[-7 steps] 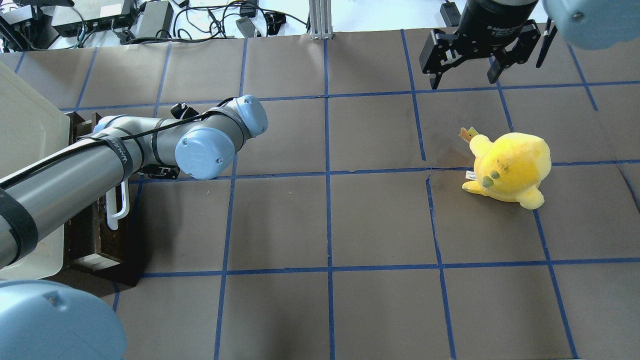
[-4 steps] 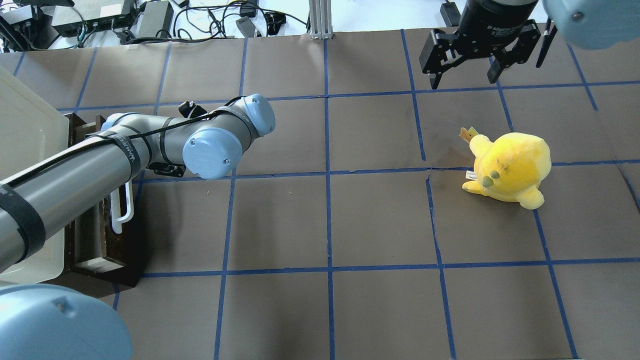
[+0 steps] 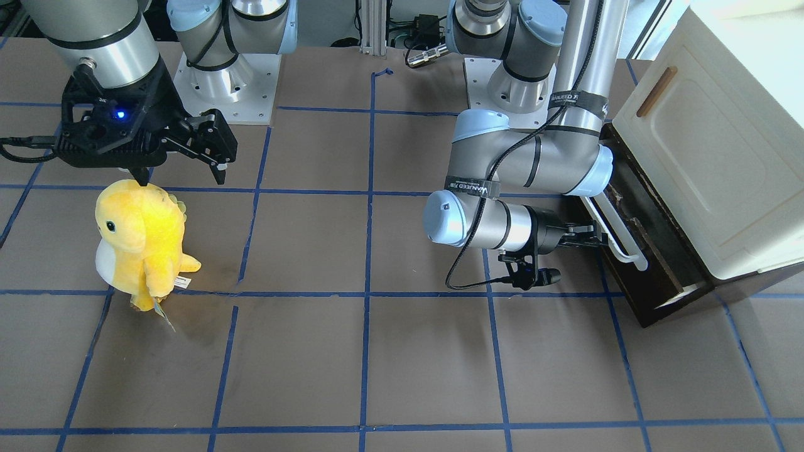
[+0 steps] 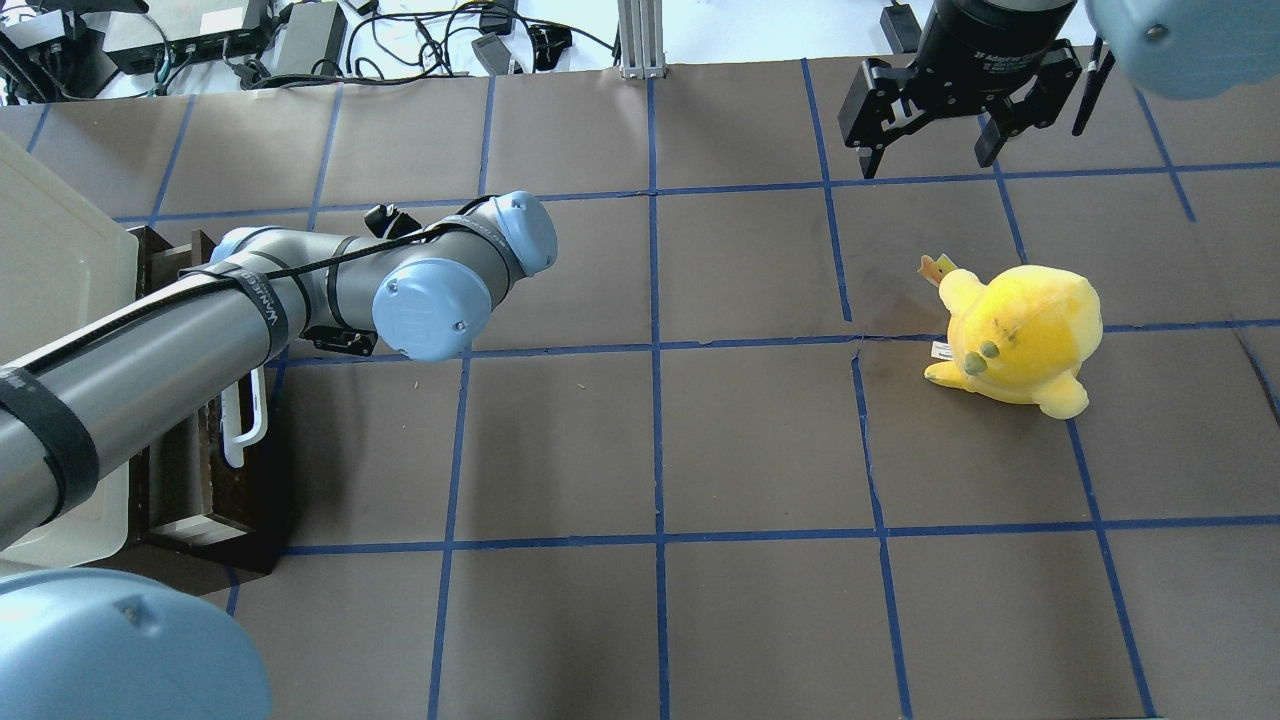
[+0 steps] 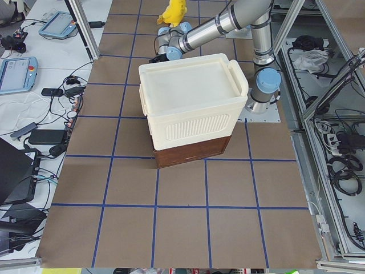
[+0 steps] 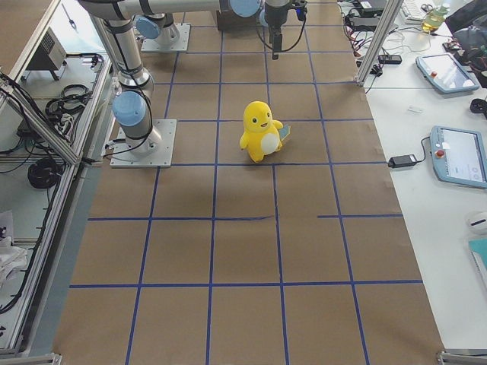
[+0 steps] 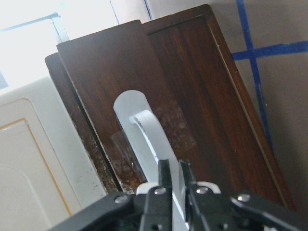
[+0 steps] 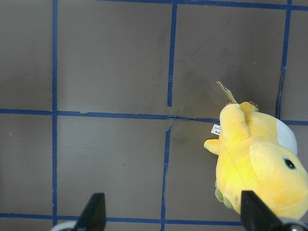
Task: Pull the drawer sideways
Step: 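Pull the handle with the left gripper, sliding the drawer out, then keep pulling the drawer outward from the white cabinet with the left gripper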
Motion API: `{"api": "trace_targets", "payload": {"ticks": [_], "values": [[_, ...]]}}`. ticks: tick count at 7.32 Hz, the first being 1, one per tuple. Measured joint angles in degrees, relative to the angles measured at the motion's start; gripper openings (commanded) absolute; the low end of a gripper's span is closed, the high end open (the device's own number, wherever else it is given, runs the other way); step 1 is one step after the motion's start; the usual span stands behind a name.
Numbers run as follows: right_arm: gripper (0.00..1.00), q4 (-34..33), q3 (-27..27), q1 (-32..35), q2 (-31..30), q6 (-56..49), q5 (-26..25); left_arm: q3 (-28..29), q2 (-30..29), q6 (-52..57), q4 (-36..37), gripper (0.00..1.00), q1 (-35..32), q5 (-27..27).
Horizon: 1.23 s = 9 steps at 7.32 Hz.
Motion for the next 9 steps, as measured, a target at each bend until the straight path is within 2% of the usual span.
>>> {"api": "trace_targets", "payload": {"ticks": [5,9], "values": [[1.0,0.0,0.0,0.0,0.0,0.0,0.0,-1.5,-0.8,-1.1,0.2,0.86,0.7,0.1],[1.0,0.0,0.0,0.0,0.0,0.0,0.0,-3.3,0.2,-3.0,-0.1,0.78,1.4,0.8]]}}
